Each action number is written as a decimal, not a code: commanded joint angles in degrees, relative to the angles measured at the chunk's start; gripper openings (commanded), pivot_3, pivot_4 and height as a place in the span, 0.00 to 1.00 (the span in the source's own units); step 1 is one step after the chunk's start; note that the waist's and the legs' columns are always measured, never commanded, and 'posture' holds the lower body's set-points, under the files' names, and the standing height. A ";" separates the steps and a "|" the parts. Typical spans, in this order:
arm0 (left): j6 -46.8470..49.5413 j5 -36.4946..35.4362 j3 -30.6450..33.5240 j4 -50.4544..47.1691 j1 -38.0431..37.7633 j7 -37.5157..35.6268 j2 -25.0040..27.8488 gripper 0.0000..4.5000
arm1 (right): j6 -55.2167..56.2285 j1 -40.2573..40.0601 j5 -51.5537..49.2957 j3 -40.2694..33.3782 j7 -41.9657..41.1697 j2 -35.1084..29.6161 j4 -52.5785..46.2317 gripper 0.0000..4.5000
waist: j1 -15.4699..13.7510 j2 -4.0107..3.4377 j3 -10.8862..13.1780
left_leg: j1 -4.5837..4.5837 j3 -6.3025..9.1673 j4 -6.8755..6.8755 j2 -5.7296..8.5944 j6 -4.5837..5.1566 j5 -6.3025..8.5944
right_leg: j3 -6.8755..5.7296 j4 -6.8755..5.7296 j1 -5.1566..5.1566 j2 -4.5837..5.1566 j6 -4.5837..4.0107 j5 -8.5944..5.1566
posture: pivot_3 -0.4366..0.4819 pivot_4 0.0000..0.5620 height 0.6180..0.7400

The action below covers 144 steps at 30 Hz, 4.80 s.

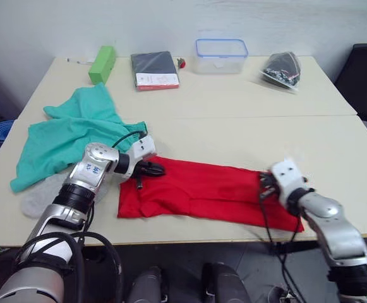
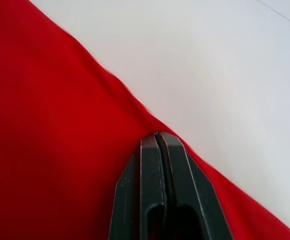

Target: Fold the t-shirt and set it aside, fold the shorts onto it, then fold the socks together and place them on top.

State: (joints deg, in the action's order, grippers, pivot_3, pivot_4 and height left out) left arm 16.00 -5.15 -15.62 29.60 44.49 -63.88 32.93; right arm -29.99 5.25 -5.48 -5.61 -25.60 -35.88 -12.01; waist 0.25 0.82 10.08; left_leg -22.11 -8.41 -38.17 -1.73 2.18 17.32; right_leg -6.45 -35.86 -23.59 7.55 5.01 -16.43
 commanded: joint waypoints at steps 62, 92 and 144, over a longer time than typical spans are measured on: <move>12.40 -21.55 11.40 -40.06 -9.36 -4.73 7.59 1.00 | 25.98 64.00 20.52 25.03 -39.22 -2.13 75.65 0.00 | 2.96 -0.28 0.44 | -0.18 -0.14 0.03 0.00 -0.22 -0.18 | 0.08 0.00 -0.22 -0.11 0.03 0.08 | 0.48 0.27 1.00; 3.33 -10.24 4.79 -9.84 1.57 -13.06 9.86 1.00 | 38.74 53.29 18.20 15.08 -35.40 -8.36 57.71 0.96 | 1.33 -0.51 0.59 | -0.31 -0.14 0.06 0.05 -0.13 -0.27 | 0.01 -0.08 -0.22 -0.48 0.12 0.12 | 0.48 0.27 1.00; -6.79 4.37 5.48 9.05 5.30 -19.67 1.10 0.00 | -55.26 33.16 -15.06 -29.92 9.14 22.53 9.20 0.01 | 3.34 -0.13 0.41 | -1.12 -0.23 -0.30 0.09 0.20 -0.22 | -0.22 -0.56 -1.10 -0.15 0.06 0.35 | 0.48 0.27 1.00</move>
State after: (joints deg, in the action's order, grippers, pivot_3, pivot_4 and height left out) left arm 6.03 0.78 -10.83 44.37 51.61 -83.30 33.07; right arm -87.96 37.82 -19.52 -39.09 -14.88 -12.22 -4.74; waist 3.59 0.69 10.48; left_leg -23.22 -8.64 -38.47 -1.64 2.38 17.11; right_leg -6.59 -36.42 -24.69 7.40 5.07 -16.08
